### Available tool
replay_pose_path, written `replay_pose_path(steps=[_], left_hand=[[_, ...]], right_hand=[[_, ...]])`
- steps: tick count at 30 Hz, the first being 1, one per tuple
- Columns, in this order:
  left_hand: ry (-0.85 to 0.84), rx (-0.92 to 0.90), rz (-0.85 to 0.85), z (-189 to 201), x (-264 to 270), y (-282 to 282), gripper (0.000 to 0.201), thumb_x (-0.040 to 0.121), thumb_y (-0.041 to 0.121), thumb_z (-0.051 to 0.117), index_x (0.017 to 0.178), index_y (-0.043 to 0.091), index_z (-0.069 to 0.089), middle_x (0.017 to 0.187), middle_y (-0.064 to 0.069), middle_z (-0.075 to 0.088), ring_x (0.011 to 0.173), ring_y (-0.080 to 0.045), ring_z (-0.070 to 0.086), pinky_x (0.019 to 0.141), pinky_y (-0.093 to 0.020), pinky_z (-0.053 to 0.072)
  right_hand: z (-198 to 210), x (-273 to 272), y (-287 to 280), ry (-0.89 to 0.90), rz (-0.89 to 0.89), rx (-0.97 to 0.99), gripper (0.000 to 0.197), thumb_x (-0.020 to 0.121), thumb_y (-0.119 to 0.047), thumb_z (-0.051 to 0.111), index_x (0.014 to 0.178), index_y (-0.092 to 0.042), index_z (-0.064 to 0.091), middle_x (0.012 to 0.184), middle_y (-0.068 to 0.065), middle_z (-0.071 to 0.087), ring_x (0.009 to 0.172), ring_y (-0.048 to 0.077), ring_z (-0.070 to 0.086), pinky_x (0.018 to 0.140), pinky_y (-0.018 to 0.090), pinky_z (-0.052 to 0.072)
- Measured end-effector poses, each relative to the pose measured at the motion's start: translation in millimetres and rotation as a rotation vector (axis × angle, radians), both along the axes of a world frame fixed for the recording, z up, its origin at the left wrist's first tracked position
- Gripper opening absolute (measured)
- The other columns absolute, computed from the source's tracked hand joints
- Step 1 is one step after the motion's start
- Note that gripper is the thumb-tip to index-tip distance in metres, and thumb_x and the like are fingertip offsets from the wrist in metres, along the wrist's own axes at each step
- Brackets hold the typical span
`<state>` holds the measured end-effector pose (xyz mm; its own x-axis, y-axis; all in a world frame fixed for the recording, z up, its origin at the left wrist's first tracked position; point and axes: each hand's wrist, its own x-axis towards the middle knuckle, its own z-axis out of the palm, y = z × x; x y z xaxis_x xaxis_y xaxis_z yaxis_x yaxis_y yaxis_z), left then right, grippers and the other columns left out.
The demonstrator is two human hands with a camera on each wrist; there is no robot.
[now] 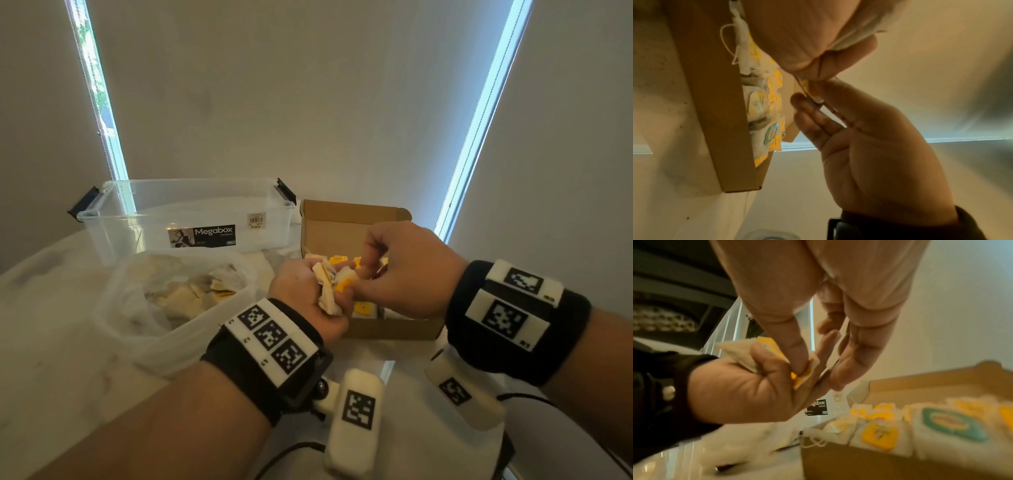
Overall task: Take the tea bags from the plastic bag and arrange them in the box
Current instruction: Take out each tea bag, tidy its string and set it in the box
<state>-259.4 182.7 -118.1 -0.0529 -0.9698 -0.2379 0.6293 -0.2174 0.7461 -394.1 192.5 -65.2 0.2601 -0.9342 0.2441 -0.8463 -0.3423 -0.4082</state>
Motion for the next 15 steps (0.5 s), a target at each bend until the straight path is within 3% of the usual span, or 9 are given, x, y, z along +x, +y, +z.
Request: replay_pose_path(steps=[1,2,4,5,7,9,12,15], left_hand=[[0.202,0.008,-0.052,3,0,3,0.033,0.093,-0.017,0.048,0.081,0.014,0.052,0.074,0.003,0.054,0.044,0.011,0.054,0.049,-0.005,0.041],[0.286,-0.027,-0.084,4,2,9,0.03,0.095,-0.021,0.04,0.089,0.007,0.052,0.079,-0.006,0.056,0.041,0.01,0.054,0.046,-0.005,0.041],[0.186,-0.048,-0.031,9,-1,15,0.028,0.1,-0.016,0.028,0.102,0.001,0.05,0.1,-0.026,0.058,0.038,0.004,0.056,0.038,-0.008,0.04],[0.195,-0.057,-0.058,10,0,14,0.029,0.104,-0.007,0.026,0.102,0.001,0.053,0.11,-0.032,0.059,0.04,-0.004,0.059,0.035,-0.012,0.039],[0.337,0.067,-0.151,9,8,7,0.031,0.103,0.015,0.031,0.095,0.005,0.059,0.095,-0.024,0.067,0.044,-0.017,0.06,0.031,-0.015,0.037],[0.284,0.161,-0.171,4,13,3,0.026,0.098,0.02,0.039,0.088,0.005,0.058,0.077,-0.015,0.065,0.049,-0.019,0.059,0.031,-0.013,0.036],[0.171,0.194,-0.345,2,13,3,0.025,0.091,0.022,0.051,0.104,0.003,0.061,0.096,-0.015,0.068,0.068,-0.026,0.069,0.03,-0.013,0.035],[0.083,0.162,-0.516,7,12,7,0.03,0.078,0.025,0.068,0.101,0.006,0.065,0.085,-0.01,0.069,0.064,-0.02,0.069,0.029,-0.014,0.036]], right_hand=[[-2,1,0,-0.072,-0.036,0.02,0.035,0.069,-0.032,0.089,0.084,-0.016,0.061,0.078,-0.008,0.065,0.074,0.011,0.065,0.065,0.027,0.057],[-3,2,-1,-0.158,-0.056,0.058,0.037,0.068,-0.028,0.09,0.085,-0.016,0.06,0.079,-0.006,0.067,0.069,0.012,0.068,0.062,0.026,0.058],[-5,5,0,-0.299,-0.058,0.143,0.04,0.067,-0.02,0.092,0.087,-0.015,0.058,0.081,-0.002,0.07,0.06,0.012,0.071,0.056,0.022,0.057],[-4,6,1,-0.326,-0.053,0.165,0.041,0.068,-0.017,0.092,0.089,-0.014,0.057,0.081,-0.001,0.071,0.058,0.012,0.071,0.055,0.021,0.057],[1,6,1,-0.313,-0.042,0.185,0.041,0.069,-0.012,0.09,0.092,-0.013,0.056,0.082,0.0,0.071,0.056,0.014,0.071,0.054,0.022,0.058],[10,3,0,-0.251,-0.034,0.184,0.04,0.069,-0.007,0.088,0.093,-0.015,0.057,0.086,0.003,0.069,0.061,0.016,0.07,0.054,0.023,0.058],[25,-2,-5,-0.124,0.03,0.184,0.036,0.07,-0.004,0.084,0.092,-0.018,0.06,0.086,0.001,0.069,0.07,0.014,0.067,0.061,0.024,0.059],[34,-2,-12,-0.019,0.096,0.251,0.03,0.072,-0.001,0.08,0.091,-0.019,0.064,0.082,-0.002,0.069,0.069,0.01,0.064,0.071,0.027,0.058]])
